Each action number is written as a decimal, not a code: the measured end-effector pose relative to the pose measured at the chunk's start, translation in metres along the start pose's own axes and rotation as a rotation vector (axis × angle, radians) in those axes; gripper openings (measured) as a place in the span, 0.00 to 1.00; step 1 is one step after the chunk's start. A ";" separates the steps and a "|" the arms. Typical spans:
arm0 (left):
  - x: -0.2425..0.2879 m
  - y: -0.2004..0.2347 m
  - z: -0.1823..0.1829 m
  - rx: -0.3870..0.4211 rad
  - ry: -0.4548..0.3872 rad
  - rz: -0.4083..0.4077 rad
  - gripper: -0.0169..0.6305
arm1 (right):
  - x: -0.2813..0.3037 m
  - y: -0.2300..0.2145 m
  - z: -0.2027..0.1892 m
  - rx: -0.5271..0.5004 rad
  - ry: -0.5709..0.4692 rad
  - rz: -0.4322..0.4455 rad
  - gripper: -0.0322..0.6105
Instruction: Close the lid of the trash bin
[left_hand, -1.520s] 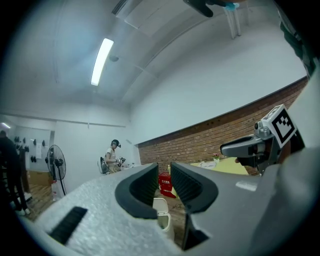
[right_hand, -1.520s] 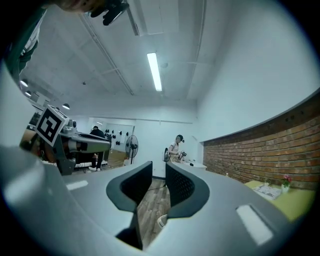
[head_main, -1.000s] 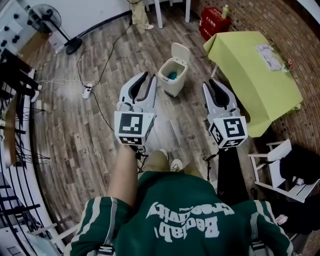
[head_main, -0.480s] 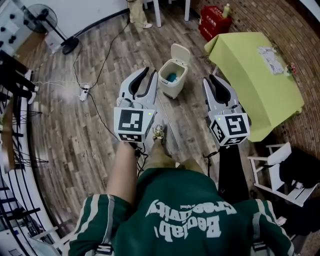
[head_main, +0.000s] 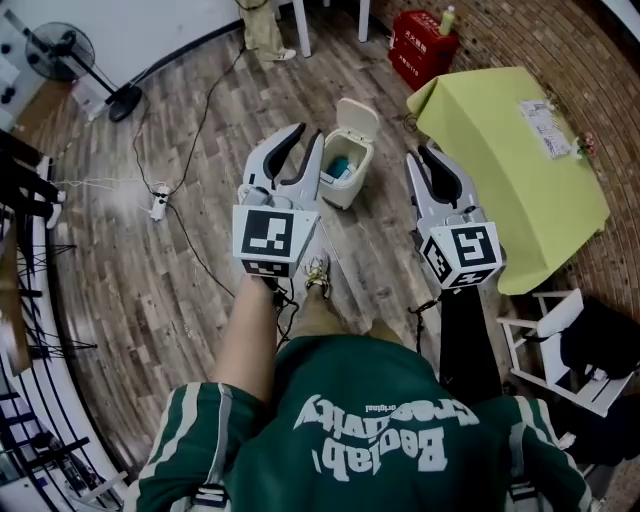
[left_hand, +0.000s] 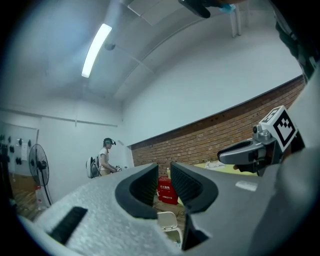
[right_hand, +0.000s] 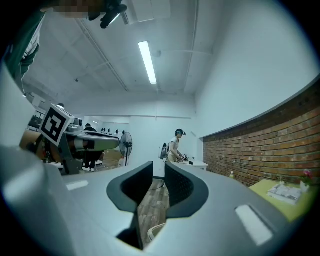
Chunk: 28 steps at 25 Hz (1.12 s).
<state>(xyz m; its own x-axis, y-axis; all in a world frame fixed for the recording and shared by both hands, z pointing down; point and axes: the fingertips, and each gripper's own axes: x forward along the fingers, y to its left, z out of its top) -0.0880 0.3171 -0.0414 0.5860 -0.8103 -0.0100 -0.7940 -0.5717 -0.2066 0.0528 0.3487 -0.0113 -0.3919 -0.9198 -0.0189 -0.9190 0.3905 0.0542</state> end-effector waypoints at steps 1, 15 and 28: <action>0.008 0.006 -0.003 -0.005 0.000 -0.007 0.15 | 0.009 -0.003 -0.003 0.000 0.006 -0.004 0.19; 0.138 0.108 -0.020 -0.035 -0.009 -0.107 0.15 | 0.162 -0.049 0.000 -0.001 0.041 -0.102 0.18; 0.243 0.170 -0.047 -0.045 -0.018 -0.224 0.15 | 0.265 -0.090 -0.019 0.021 0.059 -0.204 0.17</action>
<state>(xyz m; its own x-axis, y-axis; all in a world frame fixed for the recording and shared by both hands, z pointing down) -0.0884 0.0170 -0.0326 0.7510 -0.6602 0.0140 -0.6499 -0.7427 -0.1615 0.0325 0.0694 -0.0024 -0.1948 -0.9804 0.0312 -0.9800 0.1958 0.0348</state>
